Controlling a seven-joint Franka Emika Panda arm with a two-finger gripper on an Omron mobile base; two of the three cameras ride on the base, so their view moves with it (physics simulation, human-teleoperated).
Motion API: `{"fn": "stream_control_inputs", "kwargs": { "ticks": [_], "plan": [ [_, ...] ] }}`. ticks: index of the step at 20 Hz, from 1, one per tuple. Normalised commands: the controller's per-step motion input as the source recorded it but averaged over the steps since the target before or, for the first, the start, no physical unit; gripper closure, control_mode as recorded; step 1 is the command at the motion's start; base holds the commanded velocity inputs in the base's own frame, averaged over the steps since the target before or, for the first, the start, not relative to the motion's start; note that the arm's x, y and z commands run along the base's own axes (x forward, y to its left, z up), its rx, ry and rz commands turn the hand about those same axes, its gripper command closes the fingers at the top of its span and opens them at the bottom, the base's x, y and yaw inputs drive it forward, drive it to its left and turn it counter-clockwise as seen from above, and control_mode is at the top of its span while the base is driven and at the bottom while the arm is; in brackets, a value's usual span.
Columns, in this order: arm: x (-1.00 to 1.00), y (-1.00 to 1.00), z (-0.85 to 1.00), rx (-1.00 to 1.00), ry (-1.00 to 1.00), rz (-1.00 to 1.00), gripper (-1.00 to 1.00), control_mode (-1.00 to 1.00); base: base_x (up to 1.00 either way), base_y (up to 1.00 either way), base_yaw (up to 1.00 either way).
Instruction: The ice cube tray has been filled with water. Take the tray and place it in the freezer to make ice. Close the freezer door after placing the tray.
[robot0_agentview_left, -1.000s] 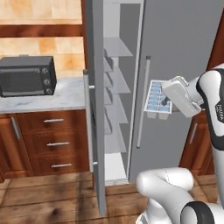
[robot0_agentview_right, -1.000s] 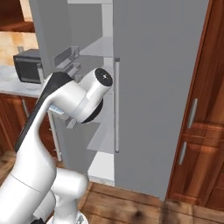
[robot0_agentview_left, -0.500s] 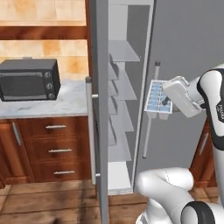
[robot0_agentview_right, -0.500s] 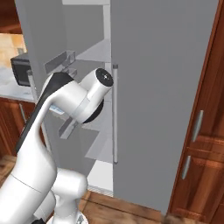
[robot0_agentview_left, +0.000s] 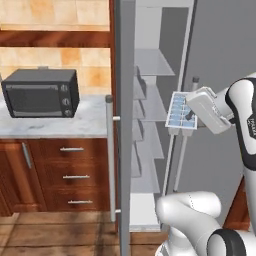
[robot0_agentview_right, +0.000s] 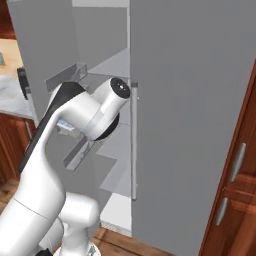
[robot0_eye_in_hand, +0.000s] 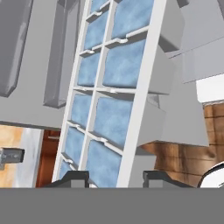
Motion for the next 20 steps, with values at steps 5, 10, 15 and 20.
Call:
{"fn": "stream_control_inputs", "kwargs": {
  "ticks": [5, 10, 15, 20],
  "plan": [
    [0.0, 0.0, 0.0, 0.0, 0.0, 0.0, 1.0, 1.0, 0.2, 0.0, 0.22],
    [0.0, 0.0, 0.0, 0.0, 0.0, 0.0, 1.0, 1.0, 0.12, -0.01, 0.24],
    [0.0, 0.0, 0.0, 0.0, 0.0, 0.0, 1.0, 1.0, 0.23, -0.05, 0.22],
    [0.0, 0.0, 0.0, 0.0, 0.0, 0.0, 1.0, 1.0, 0.25, -0.33, 0.15]
  ]
}}
